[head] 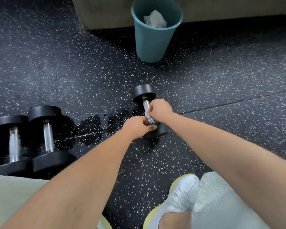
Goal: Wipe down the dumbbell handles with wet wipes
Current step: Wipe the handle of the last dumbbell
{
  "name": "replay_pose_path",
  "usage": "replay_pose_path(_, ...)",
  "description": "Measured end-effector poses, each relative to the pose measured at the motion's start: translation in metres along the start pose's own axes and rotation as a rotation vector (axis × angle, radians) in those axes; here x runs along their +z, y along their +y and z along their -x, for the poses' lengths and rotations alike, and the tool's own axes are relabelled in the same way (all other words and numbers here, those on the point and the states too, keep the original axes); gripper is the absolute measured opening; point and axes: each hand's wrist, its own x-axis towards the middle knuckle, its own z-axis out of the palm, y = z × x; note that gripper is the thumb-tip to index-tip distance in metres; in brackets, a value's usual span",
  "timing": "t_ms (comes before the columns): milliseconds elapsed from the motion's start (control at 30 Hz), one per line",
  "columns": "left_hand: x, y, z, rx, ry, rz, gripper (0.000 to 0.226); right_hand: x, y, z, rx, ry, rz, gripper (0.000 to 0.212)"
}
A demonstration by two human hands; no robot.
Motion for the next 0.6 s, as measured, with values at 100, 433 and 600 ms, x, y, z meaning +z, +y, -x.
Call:
replay_pose_path(100, -0.005, -0.001, 0.001, -0.006, -0.040, 0.066, 0.036, -0.002, 0.006, 0.006, -0.062, -0.175, 0.102, 0.015)
replay_pose_path(433, 0.000, -0.001, 0.001, -0.060, -0.002, 0.013, 0.056, 0.004, -0.004, -0.004, 0.029, 0.053, -0.113, 0.015)
replay_pose_path(600, -0.005, -0.006, 0.007, -0.075, -0.007, 0.016, 0.044, 0.000, 0.004, 0.004, -0.068, -0.229, 0.063, 0.011)
